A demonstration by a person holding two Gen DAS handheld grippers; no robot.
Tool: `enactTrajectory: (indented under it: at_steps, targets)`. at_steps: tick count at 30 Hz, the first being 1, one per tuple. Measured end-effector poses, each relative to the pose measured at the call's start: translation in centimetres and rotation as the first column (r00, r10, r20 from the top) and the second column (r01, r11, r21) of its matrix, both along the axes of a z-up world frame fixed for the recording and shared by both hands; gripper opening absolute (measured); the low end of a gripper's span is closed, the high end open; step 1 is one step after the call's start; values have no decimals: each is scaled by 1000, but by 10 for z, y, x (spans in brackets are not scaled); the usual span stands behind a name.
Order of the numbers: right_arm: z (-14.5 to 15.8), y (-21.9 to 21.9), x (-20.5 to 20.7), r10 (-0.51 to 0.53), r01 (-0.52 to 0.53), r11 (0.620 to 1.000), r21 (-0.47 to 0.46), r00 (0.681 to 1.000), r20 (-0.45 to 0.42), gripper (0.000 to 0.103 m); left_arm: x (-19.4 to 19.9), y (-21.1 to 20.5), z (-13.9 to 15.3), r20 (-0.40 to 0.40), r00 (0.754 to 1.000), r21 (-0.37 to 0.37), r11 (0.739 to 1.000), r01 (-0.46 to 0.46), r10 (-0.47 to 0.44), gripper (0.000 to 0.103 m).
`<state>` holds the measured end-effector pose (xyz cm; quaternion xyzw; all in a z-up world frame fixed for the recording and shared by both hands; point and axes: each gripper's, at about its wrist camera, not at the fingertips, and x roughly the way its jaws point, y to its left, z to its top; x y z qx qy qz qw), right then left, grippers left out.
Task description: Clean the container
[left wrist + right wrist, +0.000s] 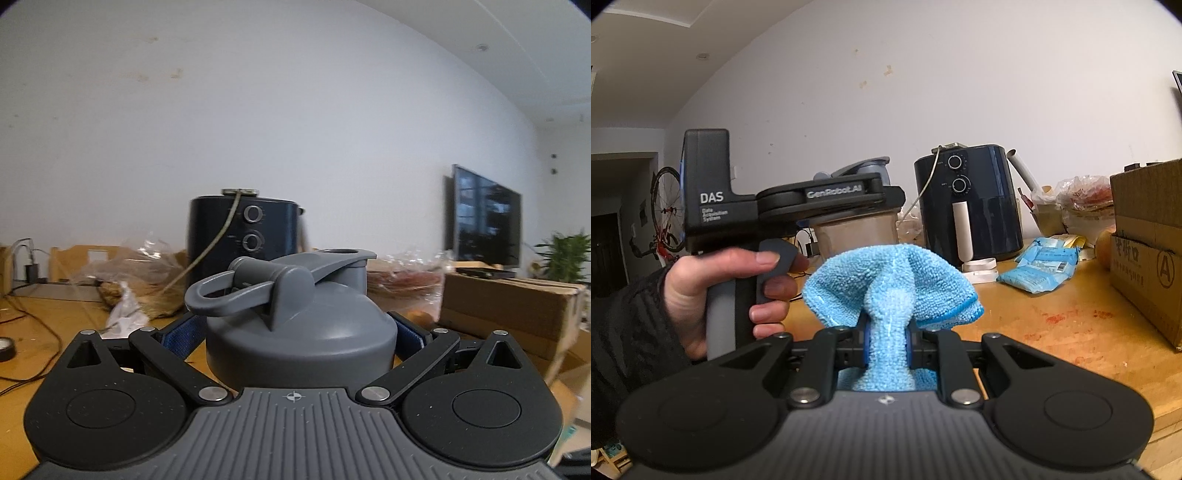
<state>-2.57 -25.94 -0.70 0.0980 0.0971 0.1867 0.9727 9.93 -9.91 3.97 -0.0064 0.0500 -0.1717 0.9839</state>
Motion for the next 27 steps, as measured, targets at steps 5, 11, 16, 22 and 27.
enactTrajectory:
  at_steps: [5,11,16,22,27]
  targets:
    - [-2,-2,-1,-9,9,1000,4,1000,-8,13,-6,-12,1,2,995,11,995,-101,101,103]
    - [-5,-3,0,-12,12,1000,7,1000,-17,13,-13,-30,3,32,972,22,972,-234,234,103]
    - [-6,-4,-1,-15,15,1000,7,1000,-20,13,-12,-40,6,19,954,25,954,-299,299,103]
    - [-8,-6,-1,-24,24,1000,12,999,-27,14,-13,-45,8,26,946,28,946,-323,323,103]
    - [-9,-6,-1,-23,23,1000,15,999,-30,14,-11,-46,6,28,937,31,936,-350,349,103]
